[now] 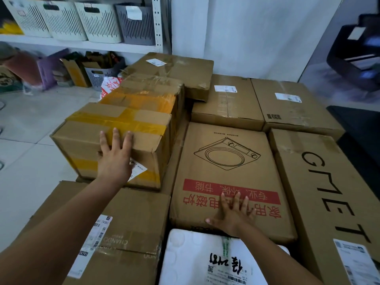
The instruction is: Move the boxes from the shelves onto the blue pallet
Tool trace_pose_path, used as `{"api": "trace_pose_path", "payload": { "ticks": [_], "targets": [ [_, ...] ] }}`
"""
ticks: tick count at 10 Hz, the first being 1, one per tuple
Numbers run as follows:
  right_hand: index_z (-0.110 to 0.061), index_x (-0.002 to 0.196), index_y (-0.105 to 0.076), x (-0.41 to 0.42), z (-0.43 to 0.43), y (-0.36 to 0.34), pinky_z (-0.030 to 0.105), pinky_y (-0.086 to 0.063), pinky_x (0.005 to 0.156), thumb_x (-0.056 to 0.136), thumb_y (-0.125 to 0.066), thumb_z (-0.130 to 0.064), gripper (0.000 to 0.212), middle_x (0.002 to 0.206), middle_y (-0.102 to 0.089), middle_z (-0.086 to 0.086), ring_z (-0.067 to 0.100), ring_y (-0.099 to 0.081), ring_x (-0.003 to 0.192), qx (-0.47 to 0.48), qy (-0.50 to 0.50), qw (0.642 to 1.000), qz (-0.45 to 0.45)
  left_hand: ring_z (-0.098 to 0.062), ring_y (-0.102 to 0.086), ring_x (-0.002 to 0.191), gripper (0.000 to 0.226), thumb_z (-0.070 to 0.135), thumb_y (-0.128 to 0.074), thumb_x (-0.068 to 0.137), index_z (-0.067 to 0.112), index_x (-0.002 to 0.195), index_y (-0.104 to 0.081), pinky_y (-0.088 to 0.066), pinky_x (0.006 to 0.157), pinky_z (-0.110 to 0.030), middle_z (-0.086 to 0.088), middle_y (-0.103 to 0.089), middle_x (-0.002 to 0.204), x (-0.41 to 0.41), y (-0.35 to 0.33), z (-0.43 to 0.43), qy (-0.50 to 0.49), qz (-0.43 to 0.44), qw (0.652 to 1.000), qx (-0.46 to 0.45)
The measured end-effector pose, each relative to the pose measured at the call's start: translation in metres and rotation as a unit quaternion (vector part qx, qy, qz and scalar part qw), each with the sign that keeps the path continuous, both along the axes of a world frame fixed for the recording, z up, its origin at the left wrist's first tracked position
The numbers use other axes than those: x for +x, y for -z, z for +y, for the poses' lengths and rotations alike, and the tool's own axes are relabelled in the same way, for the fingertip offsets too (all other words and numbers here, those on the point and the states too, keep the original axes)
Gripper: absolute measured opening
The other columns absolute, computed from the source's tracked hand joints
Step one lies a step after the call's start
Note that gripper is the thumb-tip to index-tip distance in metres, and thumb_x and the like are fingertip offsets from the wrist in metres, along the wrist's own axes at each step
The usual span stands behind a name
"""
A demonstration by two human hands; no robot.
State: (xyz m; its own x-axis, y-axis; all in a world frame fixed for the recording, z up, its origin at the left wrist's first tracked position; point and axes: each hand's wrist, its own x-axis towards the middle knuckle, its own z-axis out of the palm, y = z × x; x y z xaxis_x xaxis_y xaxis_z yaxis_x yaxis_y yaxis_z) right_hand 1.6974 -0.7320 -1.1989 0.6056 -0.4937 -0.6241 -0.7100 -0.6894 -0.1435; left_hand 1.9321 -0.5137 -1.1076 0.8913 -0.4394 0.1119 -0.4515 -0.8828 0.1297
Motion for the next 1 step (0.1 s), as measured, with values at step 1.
{"api": "trace_pose_path", "payload": {
  "ticks": [1],
  "targets": [
    [-0.035, 0.149, 0.015, -0.0012, -0.0058, -0.0078, 0.059, 0.005, 0.114, 0.077, -0.05, -0.073, 0.105, 0.152, 0.034, 0.014, 0.043, 0.028, 0.139, 0.001, -0.001, 1.0, 0.013, -0.04, 0.023, 0.142, 0.107, 0.029, -0.071, 0.08, 0.029, 0.151, 0.009, -0.022, 0.109, -0.065, -0.01, 0.021, 0.158, -0.0018, -0.0071, 0.0025, 0.009, 0.029, 1.0, -0.006]
  ]
}}
